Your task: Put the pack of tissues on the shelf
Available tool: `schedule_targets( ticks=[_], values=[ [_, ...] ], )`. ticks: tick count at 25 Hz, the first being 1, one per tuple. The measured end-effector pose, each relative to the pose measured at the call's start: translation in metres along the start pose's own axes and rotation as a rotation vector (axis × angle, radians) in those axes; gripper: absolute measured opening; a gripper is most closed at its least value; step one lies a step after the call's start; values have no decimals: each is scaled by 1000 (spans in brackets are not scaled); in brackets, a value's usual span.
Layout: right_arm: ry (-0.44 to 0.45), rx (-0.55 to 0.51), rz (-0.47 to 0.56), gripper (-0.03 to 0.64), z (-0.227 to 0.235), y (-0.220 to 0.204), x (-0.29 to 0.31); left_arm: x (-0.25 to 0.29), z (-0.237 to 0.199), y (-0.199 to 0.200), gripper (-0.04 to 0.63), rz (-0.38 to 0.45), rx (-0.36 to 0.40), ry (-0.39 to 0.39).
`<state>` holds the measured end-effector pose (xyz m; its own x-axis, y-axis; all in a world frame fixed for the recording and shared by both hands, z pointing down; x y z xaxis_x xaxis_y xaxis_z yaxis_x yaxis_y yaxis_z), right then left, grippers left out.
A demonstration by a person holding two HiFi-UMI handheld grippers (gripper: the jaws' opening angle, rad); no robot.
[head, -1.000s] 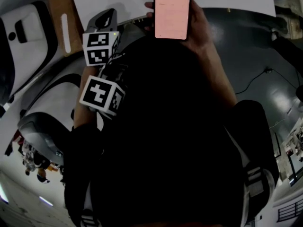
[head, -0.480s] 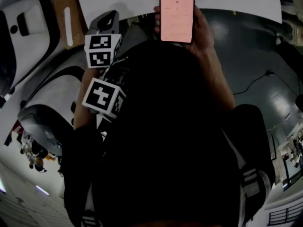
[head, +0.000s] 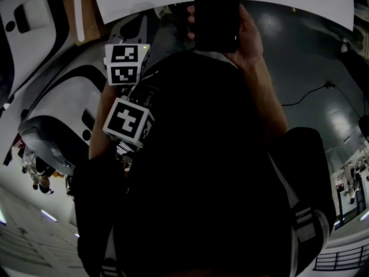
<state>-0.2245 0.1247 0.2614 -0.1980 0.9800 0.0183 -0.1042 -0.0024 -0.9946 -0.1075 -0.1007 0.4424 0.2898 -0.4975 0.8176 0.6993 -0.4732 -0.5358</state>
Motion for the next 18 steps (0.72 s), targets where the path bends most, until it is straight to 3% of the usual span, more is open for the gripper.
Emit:
schedule_targets(
  ticks=[5, 11, 15, 18],
  values=[
    [20, -25, 17, 11, 0, 5, 24, -17, 8, -21, 11, -33, -32, 13],
    [110, -46, 19, 11, 2, 5, 76, -45, 15, -67, 9, -57, -126, 62],
    [105, -37, -26, 11, 19, -4, 125, -70, 29, -104, 9, -38, -164, 70],
    [96, -11, -55, 11, 19, -16, 184, -94, 63, -134, 11, 5, -199, 73]
  ],
)
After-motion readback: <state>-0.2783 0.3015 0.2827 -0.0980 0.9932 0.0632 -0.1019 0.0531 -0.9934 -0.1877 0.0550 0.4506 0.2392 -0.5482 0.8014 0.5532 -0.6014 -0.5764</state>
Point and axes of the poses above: the fingertips, and each gripper's own axes: x forward along the fingers, z to its right, y out of its top, the point moved 5 cm from there along -x, backward along the fingers, and after that the axes turned 14 degrees about y, right-handed, at the moved point
